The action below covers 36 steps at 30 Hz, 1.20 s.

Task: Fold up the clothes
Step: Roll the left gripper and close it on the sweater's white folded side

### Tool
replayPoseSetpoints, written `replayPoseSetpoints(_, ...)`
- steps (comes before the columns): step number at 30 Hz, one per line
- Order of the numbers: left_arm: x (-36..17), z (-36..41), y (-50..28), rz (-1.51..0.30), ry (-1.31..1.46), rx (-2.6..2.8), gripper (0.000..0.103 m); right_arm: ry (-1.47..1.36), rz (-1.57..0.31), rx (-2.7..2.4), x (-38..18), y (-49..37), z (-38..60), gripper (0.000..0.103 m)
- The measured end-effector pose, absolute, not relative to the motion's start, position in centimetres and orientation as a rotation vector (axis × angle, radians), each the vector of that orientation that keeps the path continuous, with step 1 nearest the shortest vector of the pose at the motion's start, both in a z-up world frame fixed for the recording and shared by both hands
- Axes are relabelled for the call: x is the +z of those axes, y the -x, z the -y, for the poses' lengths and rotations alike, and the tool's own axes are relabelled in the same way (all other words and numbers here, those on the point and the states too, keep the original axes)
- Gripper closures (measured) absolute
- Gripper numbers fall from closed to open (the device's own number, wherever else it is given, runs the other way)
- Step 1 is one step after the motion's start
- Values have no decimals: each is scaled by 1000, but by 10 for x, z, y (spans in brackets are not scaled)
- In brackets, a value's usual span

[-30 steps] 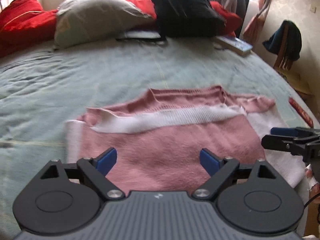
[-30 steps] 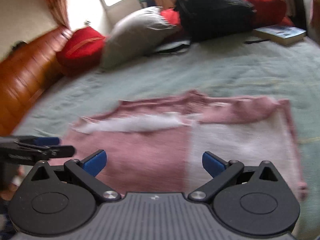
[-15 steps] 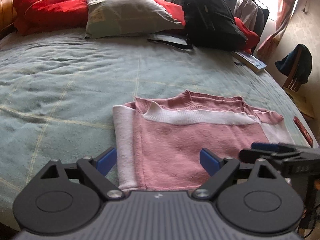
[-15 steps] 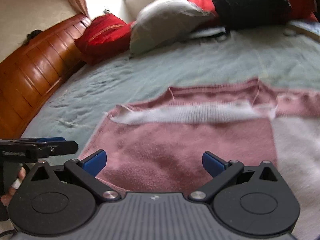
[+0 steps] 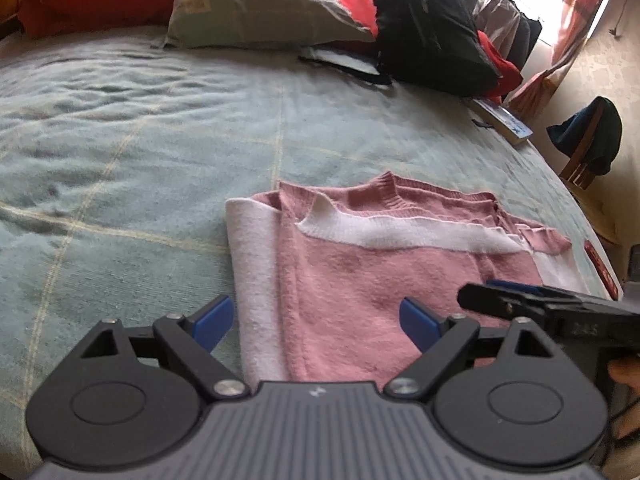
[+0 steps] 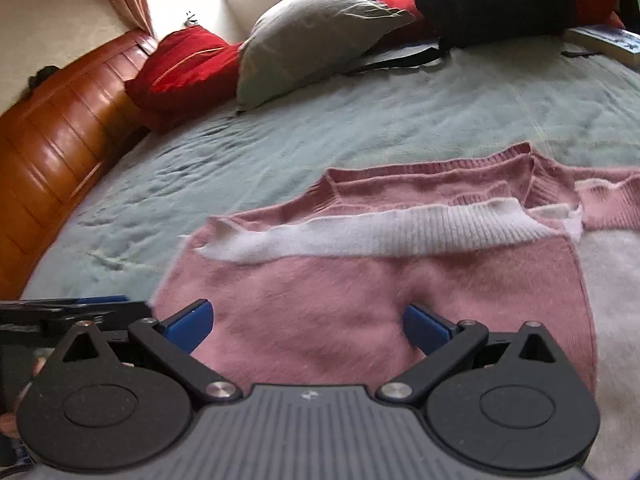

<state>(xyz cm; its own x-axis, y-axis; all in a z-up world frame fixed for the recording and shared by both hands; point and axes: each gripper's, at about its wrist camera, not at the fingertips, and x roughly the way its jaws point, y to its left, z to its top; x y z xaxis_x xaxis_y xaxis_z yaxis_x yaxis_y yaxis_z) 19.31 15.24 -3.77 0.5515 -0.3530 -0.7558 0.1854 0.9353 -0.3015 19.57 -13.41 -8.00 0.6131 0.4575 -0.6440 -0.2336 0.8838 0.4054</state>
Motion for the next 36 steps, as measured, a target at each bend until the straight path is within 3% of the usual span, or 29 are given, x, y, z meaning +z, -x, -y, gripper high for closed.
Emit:
replayPoseSetpoints(6, -46, -155, -211, -1019, 213, -353, 13, -368, -816, 371, -78, -238, 141, 0)
replayPoseSetpoints(13, -56, -165, -226, -1126, 220, -436, 13, -374, -777, 381, -66, -228, 146, 0)
replayPoseSetpoints(29, -99, -196, -296, -1185, 714, -629, 10, -421, -742, 383, -61, -215, 159, 0)
replayPoseSetpoints(36, -97, -195, -266, -1236, 753, -733, 9, -420, -744, 405, -60, -213, 159, 0)
